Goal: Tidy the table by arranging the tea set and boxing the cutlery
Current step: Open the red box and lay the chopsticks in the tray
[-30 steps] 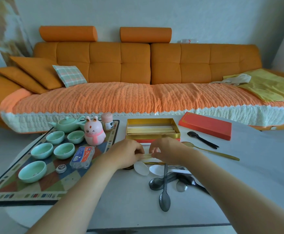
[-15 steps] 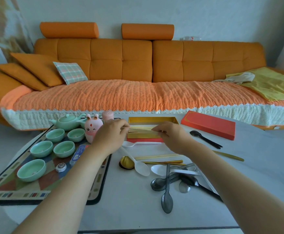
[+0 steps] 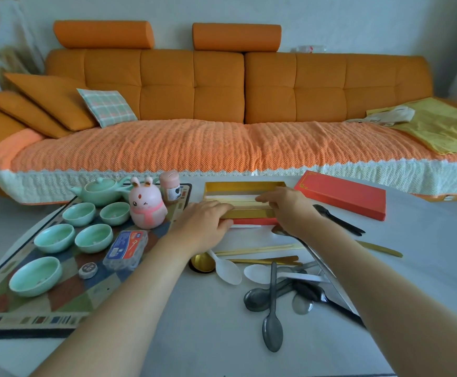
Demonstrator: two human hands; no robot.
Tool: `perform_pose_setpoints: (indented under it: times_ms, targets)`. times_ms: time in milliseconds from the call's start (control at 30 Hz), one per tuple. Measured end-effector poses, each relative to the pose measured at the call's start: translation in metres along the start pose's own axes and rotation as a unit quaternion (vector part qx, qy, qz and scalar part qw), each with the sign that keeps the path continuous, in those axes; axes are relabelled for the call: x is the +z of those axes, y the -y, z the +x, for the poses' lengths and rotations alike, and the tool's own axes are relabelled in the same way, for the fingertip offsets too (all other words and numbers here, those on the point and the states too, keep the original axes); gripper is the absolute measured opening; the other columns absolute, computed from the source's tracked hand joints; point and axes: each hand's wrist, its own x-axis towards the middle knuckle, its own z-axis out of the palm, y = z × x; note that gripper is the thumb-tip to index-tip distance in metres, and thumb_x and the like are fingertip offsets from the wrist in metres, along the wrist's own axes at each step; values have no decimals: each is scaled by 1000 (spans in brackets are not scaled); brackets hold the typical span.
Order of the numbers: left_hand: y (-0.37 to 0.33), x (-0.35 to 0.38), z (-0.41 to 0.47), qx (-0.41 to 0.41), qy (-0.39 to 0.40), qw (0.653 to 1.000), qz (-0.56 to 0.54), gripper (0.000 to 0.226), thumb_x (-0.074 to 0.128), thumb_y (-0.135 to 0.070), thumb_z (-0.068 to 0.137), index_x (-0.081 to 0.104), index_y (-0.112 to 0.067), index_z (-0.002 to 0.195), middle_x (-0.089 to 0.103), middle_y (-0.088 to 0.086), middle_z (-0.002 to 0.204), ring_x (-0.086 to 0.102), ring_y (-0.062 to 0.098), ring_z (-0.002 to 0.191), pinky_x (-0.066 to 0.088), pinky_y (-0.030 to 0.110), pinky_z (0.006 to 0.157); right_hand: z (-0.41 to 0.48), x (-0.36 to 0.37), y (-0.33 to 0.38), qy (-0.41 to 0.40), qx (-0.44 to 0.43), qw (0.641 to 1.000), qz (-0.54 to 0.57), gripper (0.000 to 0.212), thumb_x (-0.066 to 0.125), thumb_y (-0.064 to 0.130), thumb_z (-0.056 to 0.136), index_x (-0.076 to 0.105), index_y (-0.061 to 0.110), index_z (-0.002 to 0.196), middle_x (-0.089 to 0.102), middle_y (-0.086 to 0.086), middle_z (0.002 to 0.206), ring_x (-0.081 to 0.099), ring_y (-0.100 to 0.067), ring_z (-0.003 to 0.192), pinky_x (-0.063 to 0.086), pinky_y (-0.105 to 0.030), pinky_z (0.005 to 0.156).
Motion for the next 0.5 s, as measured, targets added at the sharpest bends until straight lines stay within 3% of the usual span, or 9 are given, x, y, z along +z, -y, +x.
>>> perform_pose_setpoints:
  times_ms: [100, 167, 267, 367, 500]
  targets:
    - [-2, 2, 2, -8, 8, 1000, 16, 47, 40, -46, 100, 45, -27, 143, 48, -7, 145, 40, 15, 133, 31, 35, 103, 1, -1, 2, -22, -52, 998, -28, 44, 48, -4, 88, 72, 23, 113, 65, 2, 112, 58, -21, 104, 52, -39, 83]
    - [-2, 3, 3, 8, -12, 1000, 17, 45, 43, -44, 99, 48, -26, 140, 49, -8, 140, 38, 15, 131, 29, 33, 102, -3, -2, 5, -17, -81, 996, -21, 42, 45, -3, 87, 74, 19, 108, 67, 3, 109, 60, -20, 100, 52, -36, 81]
    - [-4, 2, 2, 23, -33, 999, 14, 41, 45, -42, 98, 51, -28, 135, 53, -11, 135, 44, 14, 126, 27, 32, 101, -9, -3, 14, 37, -79, 996, -22, 41, 44, 7, 90, 69, 18, 121, 68, 5, 116, 62, -16, 99, 48, -27, 82]
    - [-7, 1, 1, 9, -20, 1000, 2, 43, 45, -45, 97, 48, -31, 137, 54, -13, 139, 47, 13, 126, 27, 32, 102, -9, -3, 17, 78, -63, 994, -39, 45, 41, 13, 94, 60, 21, 133, 62, 1, 133, 56, -18, 116, 44, -28, 95]
    - [-4, 0, -1, 0, 10, 1000, 5, 51, 45, -48, 97, 40, -32, 145, 46, -11, 148, 41, 15, 133, 24, 33, 106, -8, 1, 18, 108, -48, 989, -87, 46, 39, 18, 96, 54, 25, 139, 62, -1, 131, 55, -20, 114, 42, -31, 97]
